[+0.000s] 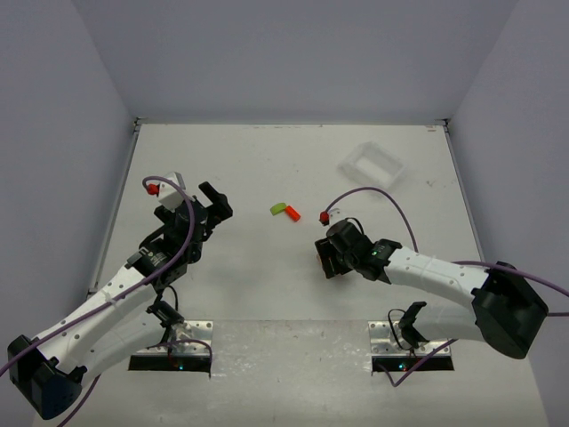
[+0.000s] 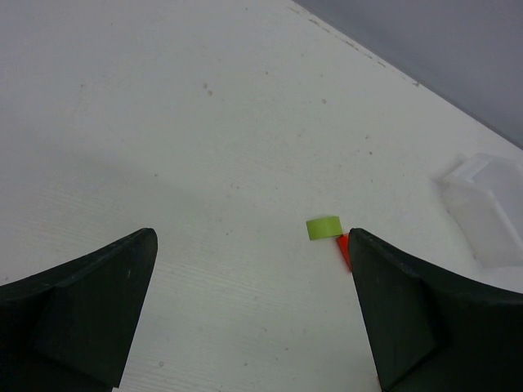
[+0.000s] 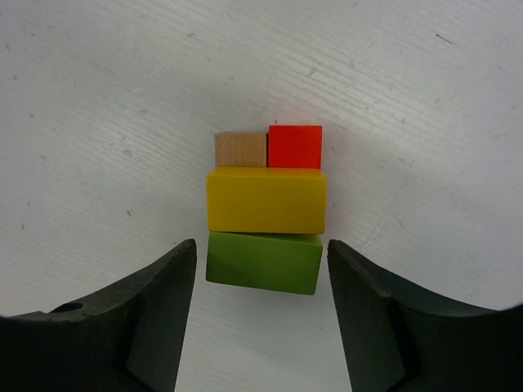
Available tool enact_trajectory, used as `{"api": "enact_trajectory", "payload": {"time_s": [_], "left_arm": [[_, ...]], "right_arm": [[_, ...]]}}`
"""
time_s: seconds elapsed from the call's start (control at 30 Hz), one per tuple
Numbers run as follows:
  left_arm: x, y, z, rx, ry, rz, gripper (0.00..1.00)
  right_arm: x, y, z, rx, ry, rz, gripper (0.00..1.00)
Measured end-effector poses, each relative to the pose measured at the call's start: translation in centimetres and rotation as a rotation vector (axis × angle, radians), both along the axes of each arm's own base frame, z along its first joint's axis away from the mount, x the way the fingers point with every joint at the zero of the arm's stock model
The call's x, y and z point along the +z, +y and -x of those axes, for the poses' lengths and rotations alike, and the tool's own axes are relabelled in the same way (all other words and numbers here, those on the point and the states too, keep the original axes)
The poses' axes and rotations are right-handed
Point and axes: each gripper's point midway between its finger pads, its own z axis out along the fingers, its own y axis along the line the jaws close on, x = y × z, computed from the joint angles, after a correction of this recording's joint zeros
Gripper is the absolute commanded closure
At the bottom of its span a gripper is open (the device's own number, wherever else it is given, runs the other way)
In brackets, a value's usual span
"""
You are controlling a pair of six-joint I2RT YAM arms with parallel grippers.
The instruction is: Build the wood block tower
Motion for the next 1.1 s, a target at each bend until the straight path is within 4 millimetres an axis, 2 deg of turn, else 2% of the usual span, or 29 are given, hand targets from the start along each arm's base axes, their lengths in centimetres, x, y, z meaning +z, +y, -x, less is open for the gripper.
{"api": "enact_trajectory", "payload": {"time_s": [0.1, 0.2, 0.27, 0.47, 0.63, 0.8, 1.1], "left_arm": [[0.0, 0.0, 0.0, 0.000, 0.000, 0.000, 0.00], [0.0, 0.0, 0.0, 0.000, 0.000, 0.000, 0.00], [0.0, 0.0, 0.0, 0.000, 0.000, 0.000, 0.00], [0.0, 0.0, 0.0, 0.000, 0.000, 0.000, 0.00], [0.0, 0.0, 0.0, 0.000, 0.000, 0.000, 0.00], [0.0, 0.0, 0.0, -0.001, 0.000, 0.000, 0.00], [0.0, 0.0, 0.0, -0.001, 0.000, 0.000, 0.00]], "right_arm": [[0.0, 0.0, 0.0, -0.002, 0.001, -0.001, 0.26], [0.0, 0.0, 0.1, -0.004, 0.003, 0.000, 0.15], [-0.1, -0.1, 0.2, -0.006, 0.010, 0.004, 0.01], [-0.1, -0.9, 1.0, -0.027, 0.042, 0.019, 0.01], [1.5, -1.2, 1.7, -0.051, 0.035, -0.023, 0.01], [2.4, -2.6, 2.6, -0.105, 0.042, -0.025, 0.01], [1.8, -4.4, 2.6, -0.190, 0.041, 0.040, 0.01]]}}
